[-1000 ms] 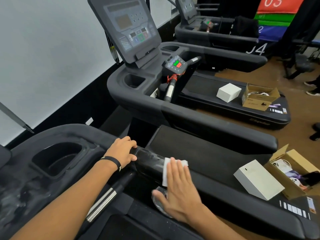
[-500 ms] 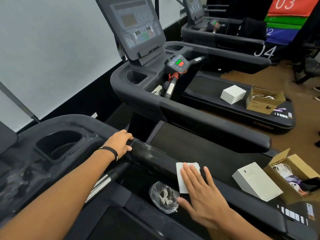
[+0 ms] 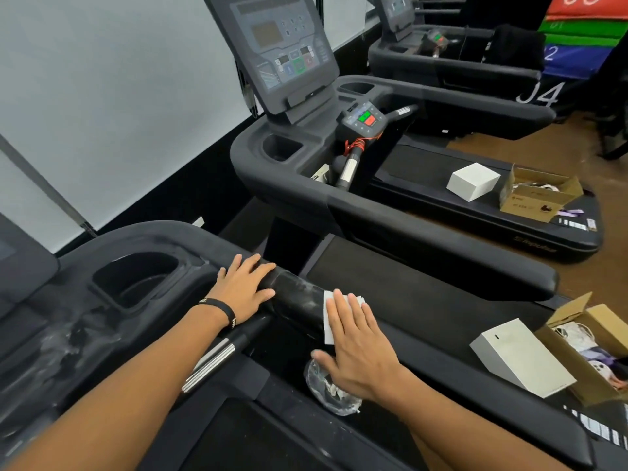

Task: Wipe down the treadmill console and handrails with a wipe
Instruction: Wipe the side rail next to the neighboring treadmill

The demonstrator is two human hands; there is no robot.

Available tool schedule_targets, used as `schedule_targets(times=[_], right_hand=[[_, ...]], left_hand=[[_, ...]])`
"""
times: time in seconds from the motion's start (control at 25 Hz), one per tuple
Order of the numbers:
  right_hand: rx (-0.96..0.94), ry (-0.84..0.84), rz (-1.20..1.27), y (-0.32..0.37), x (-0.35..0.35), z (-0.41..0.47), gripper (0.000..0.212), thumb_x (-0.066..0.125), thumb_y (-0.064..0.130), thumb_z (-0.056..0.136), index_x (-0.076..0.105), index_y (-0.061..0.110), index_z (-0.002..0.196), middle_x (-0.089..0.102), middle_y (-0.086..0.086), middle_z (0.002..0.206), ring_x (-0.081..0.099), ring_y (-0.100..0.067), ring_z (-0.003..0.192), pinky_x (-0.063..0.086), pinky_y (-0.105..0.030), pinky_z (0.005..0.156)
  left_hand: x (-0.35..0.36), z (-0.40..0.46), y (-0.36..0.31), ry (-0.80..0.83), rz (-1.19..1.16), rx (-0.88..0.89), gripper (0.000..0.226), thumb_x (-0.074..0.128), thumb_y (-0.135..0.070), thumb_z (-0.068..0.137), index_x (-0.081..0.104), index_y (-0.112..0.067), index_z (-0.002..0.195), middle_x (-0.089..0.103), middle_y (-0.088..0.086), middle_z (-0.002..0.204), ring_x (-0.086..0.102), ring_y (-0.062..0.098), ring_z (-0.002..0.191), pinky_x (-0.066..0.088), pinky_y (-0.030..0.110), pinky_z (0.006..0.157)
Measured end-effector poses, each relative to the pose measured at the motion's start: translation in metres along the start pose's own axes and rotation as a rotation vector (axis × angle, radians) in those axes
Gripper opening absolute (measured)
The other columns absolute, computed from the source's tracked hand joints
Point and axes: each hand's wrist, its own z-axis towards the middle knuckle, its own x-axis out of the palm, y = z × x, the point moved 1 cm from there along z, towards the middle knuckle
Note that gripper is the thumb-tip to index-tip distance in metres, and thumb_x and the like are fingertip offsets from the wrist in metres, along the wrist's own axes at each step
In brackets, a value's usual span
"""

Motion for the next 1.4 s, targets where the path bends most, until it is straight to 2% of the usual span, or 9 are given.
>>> schedule_targets(times=[0.12,0.28,0.44,0.56,0.64,0.8,0.96,1.12,1.4], right_hand=[[-0.028,0.046,0.02,0.028,-0.003,0.037,0.093,0.02,0.067,0.097,-0.013,0.003,0.155,-0.013,-0.018,0.166,-0.012,-0.038,0.152,0.002,-0.054,0.124],[-0.029,0.023,-0.044,0.026,-0.003,0.034,0.09,0.018,0.068,0.097,-0.003,0.007,0.159,-0.005,-0.015,0.167,-0.004,-0.035,0.154,0.004,-0.055,0.124],[-0.011,0.015,-0.034,0.002,-0.001,-0.009,0.084,0.013,0.07,0.099,-0.003,0.015,0.159,-0.01,-0.004,0.167,-0.009,-0.026,0.154,-0.005,-0.053,0.121],[0.09,0.042,-0.047,-0.014,-0.001,-0.047,0.082,0.021,0.069,0.1,0.013,0.014,0.16,0.007,-0.003,0.168,0.01,-0.026,0.154,0.006,-0.055,0.118],[0.124,0.064,-0.043,-0.016,-0.003,-0.059,0.083,0.022,0.07,0.099,0.015,0.013,0.16,0.008,-0.003,0.168,0.012,-0.026,0.154,0.009,-0.055,0.118],[0.179,0.116,0.051,0.007,-0.011,-0.019,0.092,0.011,0.076,0.095,-0.015,0.014,0.157,-0.021,-0.003,0.166,-0.02,-0.026,0.152,-0.01,-0.047,0.122],[0.168,0.125,0.141,0.041,-0.018,0.06,0.097,0.019,0.075,0.094,0.001,0.006,0.158,0.006,-0.015,0.167,0.007,-0.035,0.153,-0.002,-0.049,0.124],[0.172,0.136,0.152,0.068,-0.019,0.122,0.097,0.029,0.076,0.091,0.023,0.0,0.151,0.039,-0.019,0.15,0.038,-0.037,0.138,0.015,-0.053,0.121],[0.204,0.061,0.041,0.017,-0.019,0.049,0.08,0.021,0.076,0.091,0.038,0.011,0.135,0.054,-0.004,0.118,0.054,-0.029,0.112,0.024,-0.055,0.113]], left_hand=[[0.013,-0.009,0.011,0.024,0.076,-0.03,0.066,0.036,-0.051,0.098,-0.003,-0.044,0.15,-0.011,-0.004,0.162,-0.012,0.036,0.147,0.008,0.059,0.117],[0.01,-0.003,0.017,-0.023,0.114,-0.007,0.056,0.03,-0.047,0.101,0.002,-0.046,0.15,-0.001,-0.006,0.162,-0.003,0.035,0.148,0.005,0.06,0.117],[0.012,-0.004,0.019,-0.051,0.108,-0.019,0.055,0.033,-0.045,0.101,0.008,-0.047,0.15,0.003,-0.007,0.162,0.0,0.034,0.148,0.01,0.063,0.116],[0.013,-0.003,0.018,-0.062,0.118,-0.01,0.055,0.035,-0.044,0.101,0.009,-0.046,0.15,0.005,-0.006,0.162,0.002,0.036,0.147,0.014,0.064,0.114],[0.01,0.0,0.019,-0.068,0.124,-0.011,0.055,0.038,-0.044,0.1,0.013,-0.046,0.15,0.009,-0.005,0.161,0.006,0.036,0.146,0.016,0.063,0.114],[-0.002,0.009,0.021,-0.081,0.222,0.05,0.057,0.047,-0.05,0.095,0.025,-0.045,0.147,0.027,-0.003,0.156,0.031,0.037,0.134,0.028,0.053,0.111],[-0.021,0.026,0.032,-0.044,0.198,0.027,0.079,0.059,-0.066,0.08,0.03,-0.037,0.147,0.035,0.003,0.146,0.04,0.035,0.126,0.034,0.049,0.107],[-0.021,0.03,0.038,0.006,0.137,-0.099,0.094,0.062,-0.073,0.072,0.037,-0.017,0.144,0.036,0.01,0.144,0.04,0.034,0.127,0.04,0.046,0.104],[-0.02,0.038,0.042,0.016,0.282,-0.054,0.095,0.051,-0.084,0.069,0.045,-0.019,0.138,0.047,0.007,0.137,0.052,0.031,0.119,0.038,0.05,0.104]])
